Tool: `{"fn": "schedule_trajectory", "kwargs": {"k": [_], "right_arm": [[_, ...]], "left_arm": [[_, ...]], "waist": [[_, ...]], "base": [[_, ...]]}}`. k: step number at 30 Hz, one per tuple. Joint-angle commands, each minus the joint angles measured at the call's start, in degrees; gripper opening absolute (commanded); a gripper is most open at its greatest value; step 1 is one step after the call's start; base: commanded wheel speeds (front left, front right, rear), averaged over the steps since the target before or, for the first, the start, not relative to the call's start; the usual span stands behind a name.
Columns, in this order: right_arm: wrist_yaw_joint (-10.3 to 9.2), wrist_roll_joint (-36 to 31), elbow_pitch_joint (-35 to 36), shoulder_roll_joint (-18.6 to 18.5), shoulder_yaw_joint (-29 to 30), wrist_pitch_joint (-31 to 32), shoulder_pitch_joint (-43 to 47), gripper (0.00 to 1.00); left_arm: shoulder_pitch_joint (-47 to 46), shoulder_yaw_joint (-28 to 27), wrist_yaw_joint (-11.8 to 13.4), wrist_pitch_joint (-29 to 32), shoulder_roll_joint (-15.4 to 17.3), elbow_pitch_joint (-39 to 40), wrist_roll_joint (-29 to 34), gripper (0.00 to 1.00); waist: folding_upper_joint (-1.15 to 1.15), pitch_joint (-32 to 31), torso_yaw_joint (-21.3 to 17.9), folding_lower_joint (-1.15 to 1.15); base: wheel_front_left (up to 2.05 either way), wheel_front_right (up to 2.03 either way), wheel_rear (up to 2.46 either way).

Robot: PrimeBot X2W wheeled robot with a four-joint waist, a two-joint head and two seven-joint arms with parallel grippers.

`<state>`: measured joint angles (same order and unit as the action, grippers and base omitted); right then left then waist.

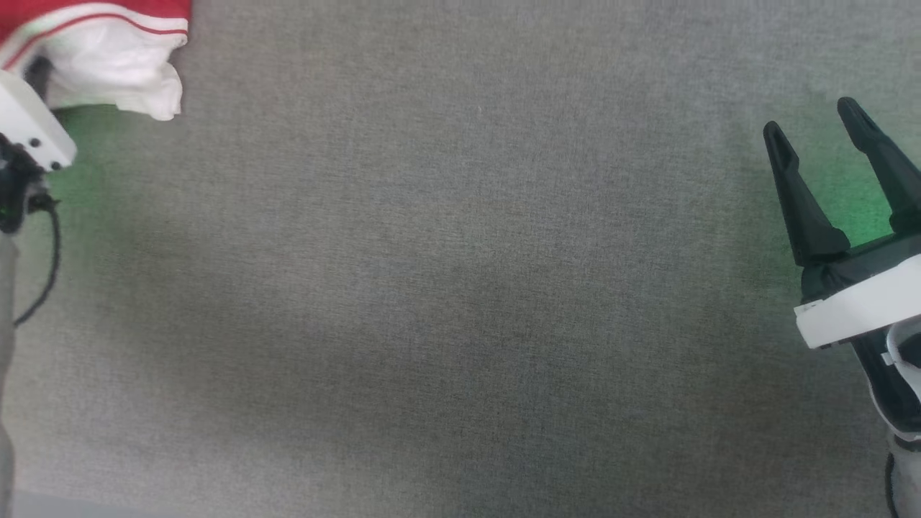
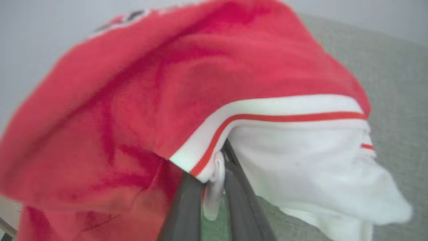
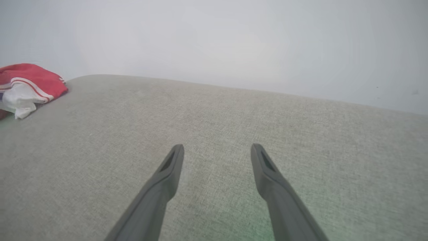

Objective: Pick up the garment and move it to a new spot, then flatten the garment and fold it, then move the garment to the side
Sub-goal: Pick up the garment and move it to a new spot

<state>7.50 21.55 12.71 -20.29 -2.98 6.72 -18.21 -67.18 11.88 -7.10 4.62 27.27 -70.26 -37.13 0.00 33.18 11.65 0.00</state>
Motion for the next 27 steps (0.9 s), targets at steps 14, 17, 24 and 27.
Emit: {"fn": "schedule_trajectory", "kwargs": {"k": [14, 17, 24, 27], "right_arm": [[-0.02, 2.0, -6.1, 2.4, -0.7, -5.1, 1.8, 1.00], [-0.02, 2.3, -6.9, 2.8, -0.8, -5.7, 2.5, 1.00], [-0.02, 3.0, -8.3, 3.6, -0.7, -7.0, 3.6, 1.00], [-0.02, 3.2, -8.5, 3.9, -0.3, -7.5, 3.7, 1.00]], "left_arm": [[-5.2, 6.6, -0.4, -5.0, 6.2, 8.7, 2.6, 0.00], [-5.5, 8.7, -0.4, -4.0, 7.5, 12.5, 2.5, 0.00], [-4.0, 12.6, -0.4, 0.0, 10.7, 24.5, 1.6, 0.00], [-3.3, 13.4, -0.4, 1.0, 11.6, 28.6, 2.1, 0.00]], "waist": [[0.00, -12.6, 1.6, 0.00], [0.00, -14.7, 1.7, 0.00], [0.00, -18.4, 1.3, 0.00], [0.00, -19.1, 0.9, 0.00]], "base": [[0.00, 0.00, 0.00], [0.00, 0.00, 0.00], [0.00, 0.00, 0.00], [0.00, 0.00, 0.00]]}}
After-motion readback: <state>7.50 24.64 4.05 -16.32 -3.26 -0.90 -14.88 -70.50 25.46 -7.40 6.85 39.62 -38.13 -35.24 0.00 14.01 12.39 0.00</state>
